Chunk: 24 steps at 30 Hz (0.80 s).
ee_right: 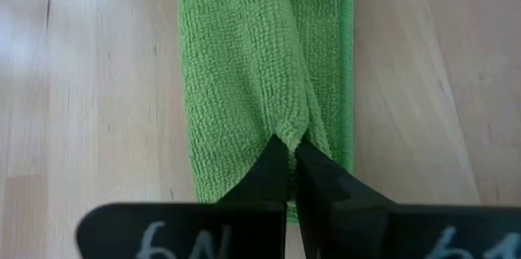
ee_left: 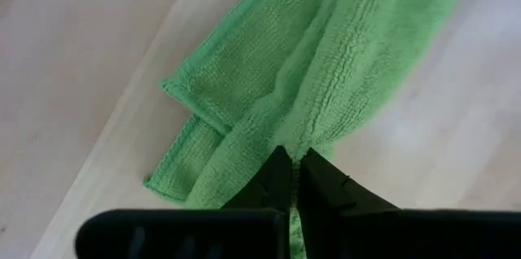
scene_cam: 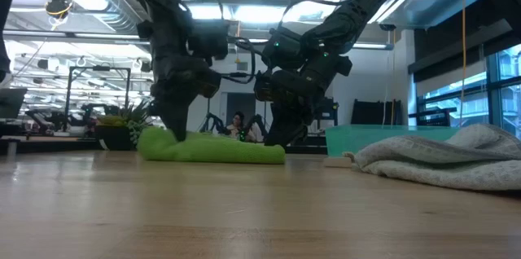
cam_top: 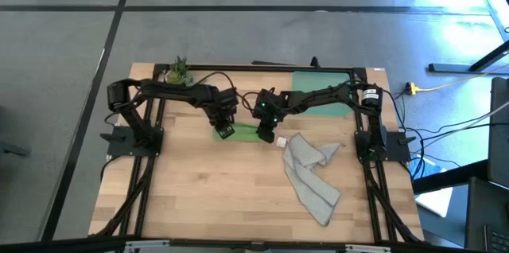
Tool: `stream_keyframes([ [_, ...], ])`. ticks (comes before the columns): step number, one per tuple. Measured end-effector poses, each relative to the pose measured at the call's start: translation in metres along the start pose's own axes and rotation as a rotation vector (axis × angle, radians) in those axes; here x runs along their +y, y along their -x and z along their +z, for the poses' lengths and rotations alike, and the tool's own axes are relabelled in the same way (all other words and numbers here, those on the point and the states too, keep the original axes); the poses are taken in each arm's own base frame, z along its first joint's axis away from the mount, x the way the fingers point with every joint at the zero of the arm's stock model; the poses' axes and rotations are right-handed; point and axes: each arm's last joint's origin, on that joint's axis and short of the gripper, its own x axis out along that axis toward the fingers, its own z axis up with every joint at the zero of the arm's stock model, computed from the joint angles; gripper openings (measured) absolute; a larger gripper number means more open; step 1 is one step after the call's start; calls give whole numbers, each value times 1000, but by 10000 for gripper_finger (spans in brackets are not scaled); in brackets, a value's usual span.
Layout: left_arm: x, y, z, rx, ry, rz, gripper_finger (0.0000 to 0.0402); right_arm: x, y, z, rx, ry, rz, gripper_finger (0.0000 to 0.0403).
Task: Roll microfiber towels into tight, uniform cylinder then place into a basket
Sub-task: Roll the green microfiber towel
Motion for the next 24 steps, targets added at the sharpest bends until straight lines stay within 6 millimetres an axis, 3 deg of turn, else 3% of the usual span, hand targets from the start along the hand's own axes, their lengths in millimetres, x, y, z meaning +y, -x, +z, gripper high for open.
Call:
stream_keyframes([
  [6,6,-19,3,53,-25,33,5,0,0,0,-4,3,3,10],
  [19,8,-26,4,58,-61,69,6,0,-1,1,-13,28,11,122],
  [24,8,-27,4,55,-61,74,6,-8,13,5,-8,20,-9,142],
])
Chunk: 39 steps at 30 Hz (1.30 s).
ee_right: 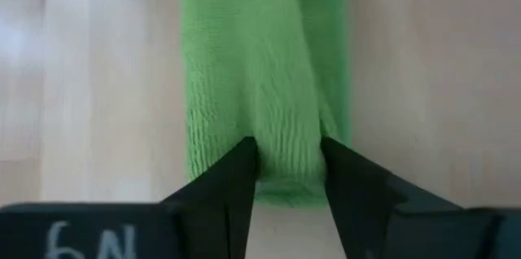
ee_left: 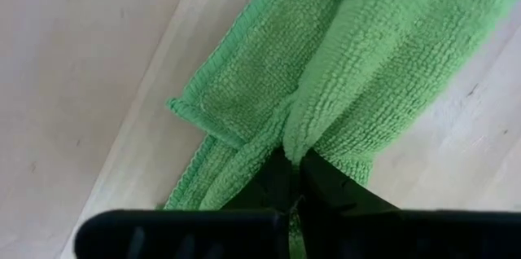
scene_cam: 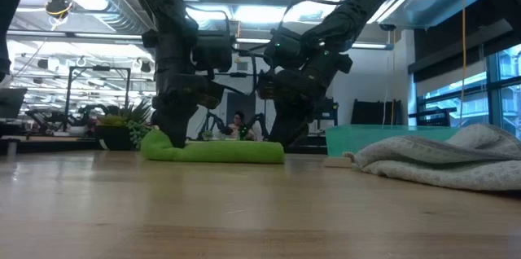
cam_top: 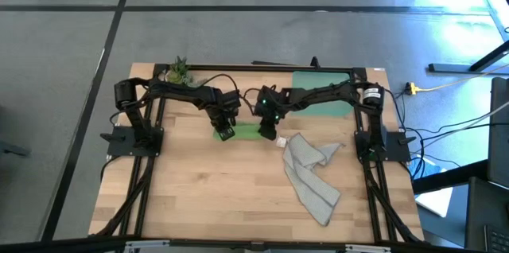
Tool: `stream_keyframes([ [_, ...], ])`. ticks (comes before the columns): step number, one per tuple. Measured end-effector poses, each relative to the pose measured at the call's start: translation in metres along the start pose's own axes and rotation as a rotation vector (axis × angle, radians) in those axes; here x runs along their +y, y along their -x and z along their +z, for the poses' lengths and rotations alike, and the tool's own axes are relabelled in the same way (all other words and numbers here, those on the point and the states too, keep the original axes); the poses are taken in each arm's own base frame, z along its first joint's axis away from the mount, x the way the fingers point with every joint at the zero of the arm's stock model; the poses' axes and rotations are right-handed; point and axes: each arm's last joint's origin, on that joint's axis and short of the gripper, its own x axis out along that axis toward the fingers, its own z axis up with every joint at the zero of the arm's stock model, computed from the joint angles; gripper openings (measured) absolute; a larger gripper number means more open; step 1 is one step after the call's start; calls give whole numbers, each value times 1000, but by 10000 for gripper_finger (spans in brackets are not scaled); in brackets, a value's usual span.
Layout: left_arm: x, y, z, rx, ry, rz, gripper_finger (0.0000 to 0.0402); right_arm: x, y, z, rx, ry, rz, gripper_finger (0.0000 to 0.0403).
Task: Roll microfiber towels into tight, uniform cylinder then place into a basket
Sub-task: Roll the green microfiber towel
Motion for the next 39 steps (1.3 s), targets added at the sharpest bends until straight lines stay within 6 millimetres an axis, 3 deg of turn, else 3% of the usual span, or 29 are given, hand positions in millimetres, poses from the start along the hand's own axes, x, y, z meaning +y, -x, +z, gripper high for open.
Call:
stream_keyframes([
  [8,0,0,1,-8,-1,3,6,11,40,7,-19,56,-120,144],
  [19,0,-1,1,-18,-22,0,6,58,74,14,-95,187,-154,145],
  [22,0,-1,1,-19,-22,0,6,72,66,16,-158,279,-130,145],
  [25,0,-1,2,-21,-23,0,6,76,42,10,-195,340,-111,145],
  [33,0,-1,2,-21,-23,-3,6,56,0,-8,-210,424,-130,145],
  [39,0,-1,2,-19,-28,-4,6,42,-14,-14,-178,403,-141,145],
])
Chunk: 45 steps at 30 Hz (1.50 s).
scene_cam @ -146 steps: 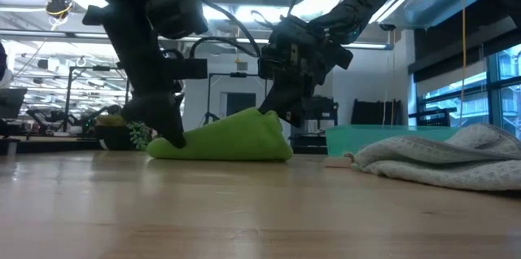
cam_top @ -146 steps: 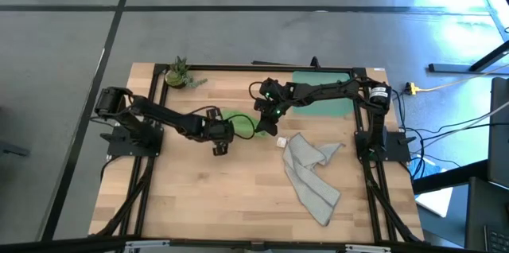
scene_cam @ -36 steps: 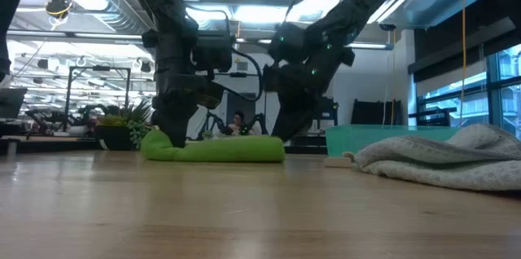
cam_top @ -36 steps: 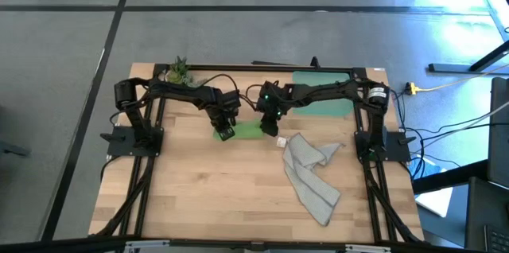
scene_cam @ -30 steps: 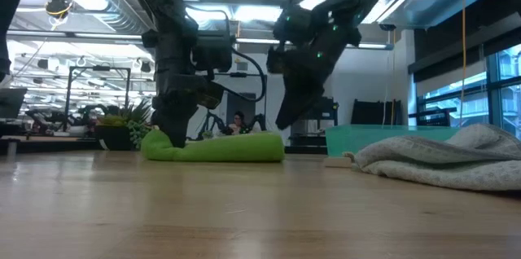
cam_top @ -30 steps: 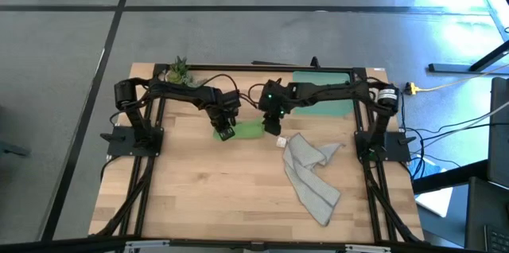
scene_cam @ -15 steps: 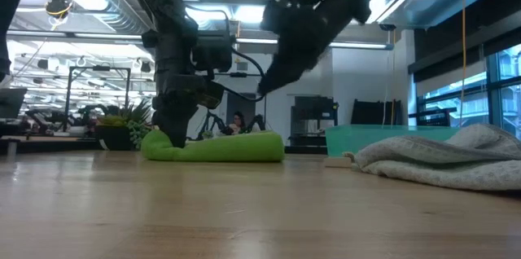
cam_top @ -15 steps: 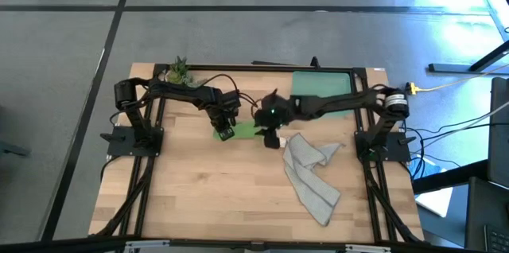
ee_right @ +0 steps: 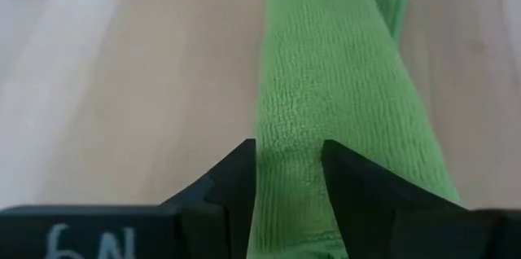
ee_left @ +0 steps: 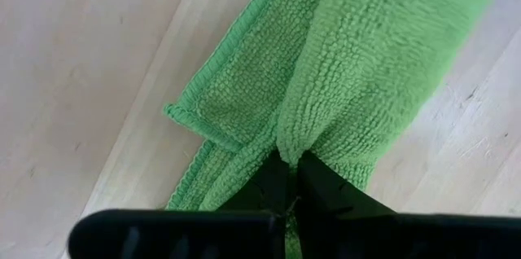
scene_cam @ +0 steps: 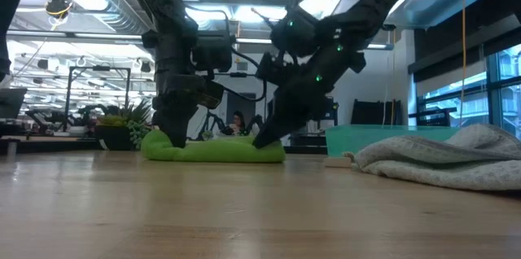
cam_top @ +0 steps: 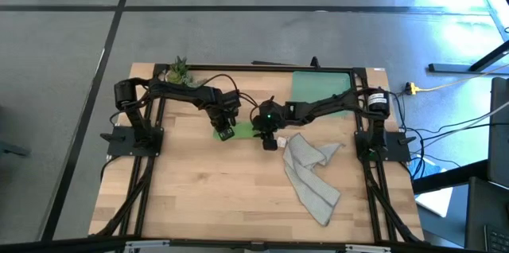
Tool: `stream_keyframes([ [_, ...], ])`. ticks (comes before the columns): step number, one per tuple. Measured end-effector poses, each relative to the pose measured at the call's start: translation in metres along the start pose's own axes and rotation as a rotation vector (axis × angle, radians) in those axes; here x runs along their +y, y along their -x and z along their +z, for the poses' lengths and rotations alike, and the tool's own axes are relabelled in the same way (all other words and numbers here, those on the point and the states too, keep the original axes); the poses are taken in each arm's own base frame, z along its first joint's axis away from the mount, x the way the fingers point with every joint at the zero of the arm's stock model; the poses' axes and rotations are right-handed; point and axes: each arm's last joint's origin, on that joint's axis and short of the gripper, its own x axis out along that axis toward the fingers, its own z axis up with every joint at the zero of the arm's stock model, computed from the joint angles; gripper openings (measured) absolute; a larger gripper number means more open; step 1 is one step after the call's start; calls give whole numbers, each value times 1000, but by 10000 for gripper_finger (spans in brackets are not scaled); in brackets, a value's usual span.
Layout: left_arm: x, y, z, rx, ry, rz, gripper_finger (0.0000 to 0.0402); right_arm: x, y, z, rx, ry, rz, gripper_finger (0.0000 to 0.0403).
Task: Roll microfiber towels into tight, uniform cylinder then place into a basket
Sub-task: Roll the green microfiber towel
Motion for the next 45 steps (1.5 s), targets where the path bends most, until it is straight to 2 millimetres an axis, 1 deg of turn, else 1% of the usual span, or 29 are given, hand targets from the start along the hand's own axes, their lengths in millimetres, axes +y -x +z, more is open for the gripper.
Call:
stream_keyframes([
  [2,0,0,0,0,-2,-5,6,-3,-3,-4,15,-7,-1,145],
  [6,-1,8,0,-30,-35,-15,6,-7,-8,-9,33,-23,-2,145],
  [12,0,23,-1,-91,-83,84,6,-8,-14,-13,40,-25,-1,145],
  [17,0,25,-1,-93,-164,101,6,-8,-14,-13,41,-25,-1,145],
  [21,-2,25,-1,-96,-252,156,8,-8,-14,-14,43,-25,-1,145],
  [27,-6,25,2,-135,-270,164,29,-8,-14,-14,45,-26,-2,145],
  [32,-8,24,3,-150,-279,167,63,-8,-15,-15,50,-27,-1,145],
  [36,-6,25,4,-165,-273,265,90,-8,-15,-15,53,-27,0,145],
  [39,-3,27,5,-169,-301,336,97,-8,-15,-15,55,-28,0,145],
  [42,-3,28,5,-169,-305,344,96,-8,-15,-16,56,-28,0,145],
  [45,-5,33,10,-184,-306,348,95,-8,-15,-16,56,-28,0,145],
])
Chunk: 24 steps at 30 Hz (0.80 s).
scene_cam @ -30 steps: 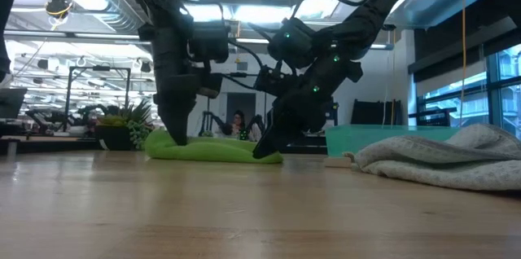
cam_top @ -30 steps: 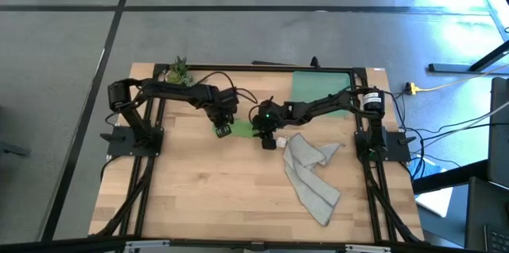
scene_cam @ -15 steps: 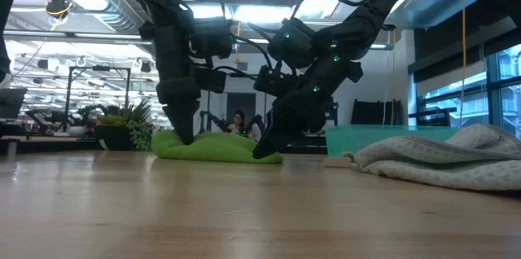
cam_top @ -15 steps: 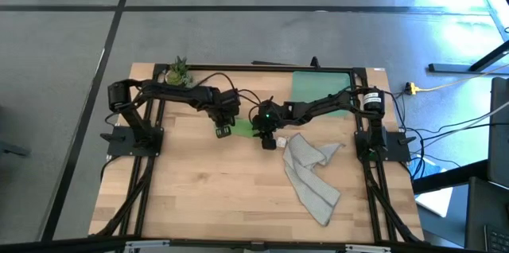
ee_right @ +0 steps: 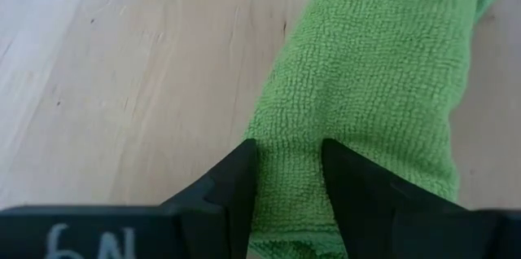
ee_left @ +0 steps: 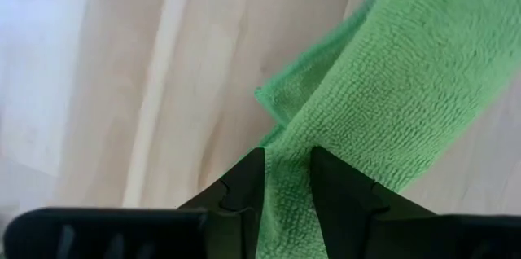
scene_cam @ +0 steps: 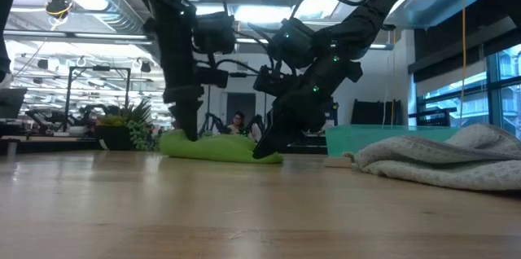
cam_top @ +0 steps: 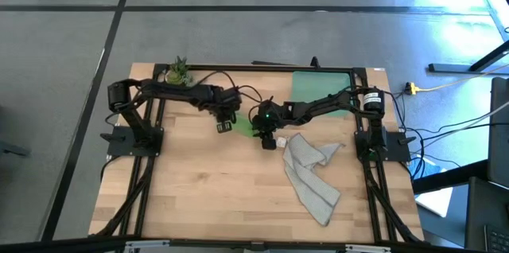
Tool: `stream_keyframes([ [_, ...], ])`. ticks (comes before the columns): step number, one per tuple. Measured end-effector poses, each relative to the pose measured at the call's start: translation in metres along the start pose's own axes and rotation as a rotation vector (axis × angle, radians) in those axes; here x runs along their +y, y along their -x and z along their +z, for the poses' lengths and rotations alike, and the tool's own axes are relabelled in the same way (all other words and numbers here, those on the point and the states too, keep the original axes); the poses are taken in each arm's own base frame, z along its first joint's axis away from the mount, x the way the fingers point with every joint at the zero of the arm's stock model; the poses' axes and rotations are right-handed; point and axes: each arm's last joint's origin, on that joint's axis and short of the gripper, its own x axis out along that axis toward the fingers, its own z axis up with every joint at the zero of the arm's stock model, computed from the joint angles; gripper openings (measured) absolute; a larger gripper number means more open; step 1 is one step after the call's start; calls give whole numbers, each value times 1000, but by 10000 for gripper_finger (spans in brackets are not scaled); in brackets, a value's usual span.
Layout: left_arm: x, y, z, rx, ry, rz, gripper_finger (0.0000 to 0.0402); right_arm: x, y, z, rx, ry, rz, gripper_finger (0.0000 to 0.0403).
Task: Roll microfiber towels into tight, uniform cylinder then place into a basket
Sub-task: Roll the green microfiber towel
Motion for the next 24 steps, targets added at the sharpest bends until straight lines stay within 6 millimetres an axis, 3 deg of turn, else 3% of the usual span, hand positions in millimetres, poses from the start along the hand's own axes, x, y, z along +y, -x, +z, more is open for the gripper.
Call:
stream_keyframes([
  [9,5,28,20,-12,-4,63,97,0,0,0,0,-4,0,145],
  [18,-18,59,4,63,-3,-57,98,0,0,0,0,-4,0,145],
  [21,-29,59,-1,66,-20,-132,98,0,0,0,1,-4,-1,145],
  [24,-33,45,-6,81,-27,-155,98,0,0,0,0,-4,-1,145],
])
